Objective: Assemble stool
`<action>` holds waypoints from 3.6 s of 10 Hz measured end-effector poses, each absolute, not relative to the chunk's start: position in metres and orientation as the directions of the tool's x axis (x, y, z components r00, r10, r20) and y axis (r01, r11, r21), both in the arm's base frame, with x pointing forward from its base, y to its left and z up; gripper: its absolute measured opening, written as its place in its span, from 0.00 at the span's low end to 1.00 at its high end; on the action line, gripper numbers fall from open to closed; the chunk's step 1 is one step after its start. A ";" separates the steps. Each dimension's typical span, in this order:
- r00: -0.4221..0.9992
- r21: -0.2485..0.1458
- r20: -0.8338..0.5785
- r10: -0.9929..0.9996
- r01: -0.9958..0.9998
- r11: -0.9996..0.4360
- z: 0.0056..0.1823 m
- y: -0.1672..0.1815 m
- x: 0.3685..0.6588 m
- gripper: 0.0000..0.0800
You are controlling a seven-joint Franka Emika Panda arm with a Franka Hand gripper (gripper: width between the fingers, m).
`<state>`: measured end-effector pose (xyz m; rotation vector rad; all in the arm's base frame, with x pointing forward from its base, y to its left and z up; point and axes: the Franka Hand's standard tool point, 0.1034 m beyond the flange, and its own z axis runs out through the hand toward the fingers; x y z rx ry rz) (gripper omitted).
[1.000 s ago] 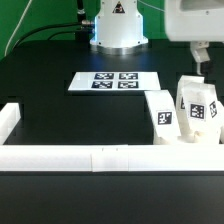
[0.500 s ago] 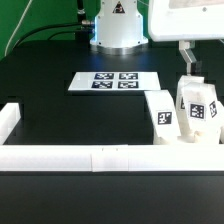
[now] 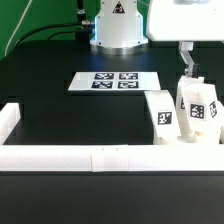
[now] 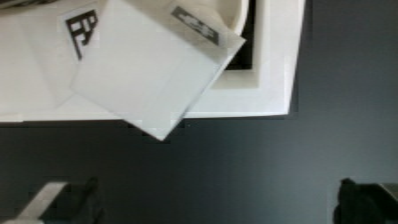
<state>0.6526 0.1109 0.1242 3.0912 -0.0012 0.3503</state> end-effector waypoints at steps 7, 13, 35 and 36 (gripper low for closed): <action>0.886 0.066 0.064 0.459 0.455 -0.888 0.110 0.100 0.639 0.81; 0.865 0.006 -0.094 0.492 0.495 -0.869 0.092 0.092 0.623 0.81; 0.450 -0.030 -0.015 -0.893 -0.893 -0.450 0.083 0.097 0.646 0.42; 0.274 -0.051 -0.042 -0.961 -0.961 -0.271 0.083 0.098 0.647 0.42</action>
Offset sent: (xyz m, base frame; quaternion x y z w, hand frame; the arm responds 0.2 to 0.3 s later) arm -0.0097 0.0232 -0.0184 0.1393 -0.1509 -0.1896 0.9601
